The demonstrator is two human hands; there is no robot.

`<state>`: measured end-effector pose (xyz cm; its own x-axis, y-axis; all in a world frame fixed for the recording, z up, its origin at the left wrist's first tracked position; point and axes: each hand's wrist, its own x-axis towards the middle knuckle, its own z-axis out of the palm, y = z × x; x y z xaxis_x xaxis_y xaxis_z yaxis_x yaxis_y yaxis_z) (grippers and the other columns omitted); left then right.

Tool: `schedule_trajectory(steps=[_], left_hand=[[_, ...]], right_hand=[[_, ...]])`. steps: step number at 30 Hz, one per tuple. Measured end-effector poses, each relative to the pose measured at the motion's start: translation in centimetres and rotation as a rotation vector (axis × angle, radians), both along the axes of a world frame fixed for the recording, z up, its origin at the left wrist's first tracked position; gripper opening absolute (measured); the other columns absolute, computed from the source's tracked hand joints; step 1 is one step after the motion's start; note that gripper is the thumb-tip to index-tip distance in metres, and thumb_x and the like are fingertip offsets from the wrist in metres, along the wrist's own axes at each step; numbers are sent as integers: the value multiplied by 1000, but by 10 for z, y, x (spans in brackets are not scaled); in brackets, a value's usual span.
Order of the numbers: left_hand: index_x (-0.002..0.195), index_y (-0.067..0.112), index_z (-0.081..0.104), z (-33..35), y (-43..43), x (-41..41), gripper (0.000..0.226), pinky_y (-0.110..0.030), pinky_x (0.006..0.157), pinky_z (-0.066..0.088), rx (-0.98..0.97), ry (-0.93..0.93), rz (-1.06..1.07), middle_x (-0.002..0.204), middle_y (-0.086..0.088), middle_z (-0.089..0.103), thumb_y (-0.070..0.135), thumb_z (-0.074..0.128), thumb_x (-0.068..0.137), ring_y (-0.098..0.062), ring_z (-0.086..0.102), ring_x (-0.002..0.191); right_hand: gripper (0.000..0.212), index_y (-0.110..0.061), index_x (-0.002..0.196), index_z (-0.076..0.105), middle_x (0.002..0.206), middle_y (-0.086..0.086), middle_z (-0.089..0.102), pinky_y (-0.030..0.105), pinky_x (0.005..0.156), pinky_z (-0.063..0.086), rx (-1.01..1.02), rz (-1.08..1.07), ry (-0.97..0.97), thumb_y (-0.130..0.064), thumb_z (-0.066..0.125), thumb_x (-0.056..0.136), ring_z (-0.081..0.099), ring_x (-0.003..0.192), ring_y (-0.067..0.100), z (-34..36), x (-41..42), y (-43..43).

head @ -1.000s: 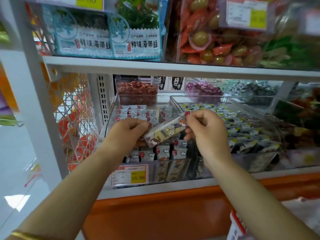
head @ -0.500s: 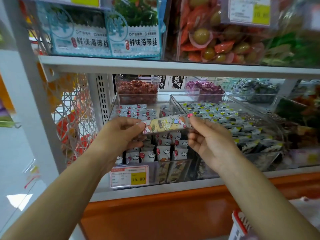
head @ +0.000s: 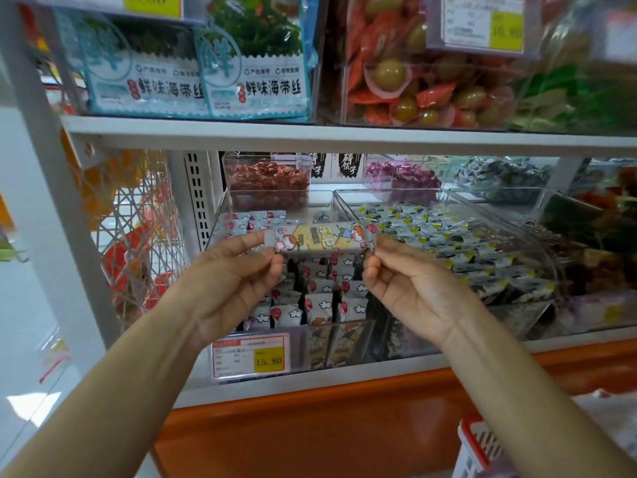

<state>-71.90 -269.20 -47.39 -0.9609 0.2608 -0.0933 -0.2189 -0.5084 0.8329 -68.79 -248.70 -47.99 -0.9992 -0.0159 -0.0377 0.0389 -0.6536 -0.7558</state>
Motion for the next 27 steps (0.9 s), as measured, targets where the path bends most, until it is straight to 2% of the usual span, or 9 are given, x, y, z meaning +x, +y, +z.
schedule_trajectory(steps=[4, 7, 11, 14, 16, 19, 21, 24, 27], left_hand=[[121, 5, 55, 1, 0, 2, 40, -16, 53, 53, 13, 18, 27, 89, -16, 65, -12, 47, 85, -13, 68, 60], [105, 5, 58, 1, 2, 3, 29, -17, 54, 54, 8, 34, 52, 72, -12, 69, -12, 49, 83, -15, 69, 62], [89, 3, 62, 1, -1, 2, 17, -20, 58, 55, -16, 80, 17, 69, -8, 69, -2, 61, 73, -17, 70, 67], [71, 6, 72, 0, 0, 4, 9, -19, 59, 55, -144, 174, -54, 72, -5, 68, 10, 66, 66, -12, 67, 66], [76, 6, 72, -2, 4, 5, 15, -16, 57, 54, -254, 229, -29, 70, -4, 65, 14, 65, 65, -9, 64, 62], [93, 5, 68, -2, 4, 5, 30, -15, 56, 52, -351, 301, 39, 75, -7, 57, 16, 65, 65, -9, 61, 60], [104, 13, 67, -1, 3, 6, 35, -17, 59, 54, -400, 354, 69, 80, -6, 56, 12, 66, 69, -12, 65, 63], [105, 27, 67, -1, 4, 10, 36, -20, 68, 56, -434, 413, 61, 86, -1, 63, 13, 67, 72, -17, 71, 76], [107, 22, 67, -2, 4, 11, 37, -23, 72, 56, -475, 446, 63, 100, -5, 66, 28, 65, 72, -17, 70, 86]], right_hand=[[25, 0, 101, 61, 65, 7, 59, 21, 52, 53, -56, -20, 3, 10, 45, 86, 60, 53, 11, 0, 0, -1], [23, -2, 95, 63, 66, 7, 62, 21, 51, 53, -14, -83, 16, 11, 46, 86, 61, 53, 11, -1, -1, -1], [21, -4, 95, 62, 65, 5, 65, 22, 53, 53, 118, -205, 84, 11, 49, 87, 65, 57, 12, -3, -1, -2], [21, -7, 94, 63, 77, 7, 64, 20, 55, 53, 351, -326, 180, 9, 51, 88, 66, 62, 11, -5, 0, -4], [19, -9, 91, 64, 78, 6, 65, 20, 55, 53, 471, -381, 244, 6, 53, 89, 66, 64, 12, -5, 1, -5], [10, -11, 82, 65, 73, 1, 69, 24, 50, 53, 510, -383, 287, -11, 58, 89, 67, 63, 17, -4, 4, -7], [14, -12, 75, 62, 72, -1, 70, 25, 50, 54, 584, -386, 293, -19, 61, 87, 68, 65, 18, -5, 5, -7], [10, -9, 77, 60, 74, 4, 67, 28, 57, 58, 684, -424, 309, -13, 63, 86, 69, 67, 18, -8, 4, -8], [7, -11, 83, 60, 80, 3, 65, 37, 69, 60, 708, -421, 290, -6, 64, 85, 70, 68, 19, -9, 2, -7]])
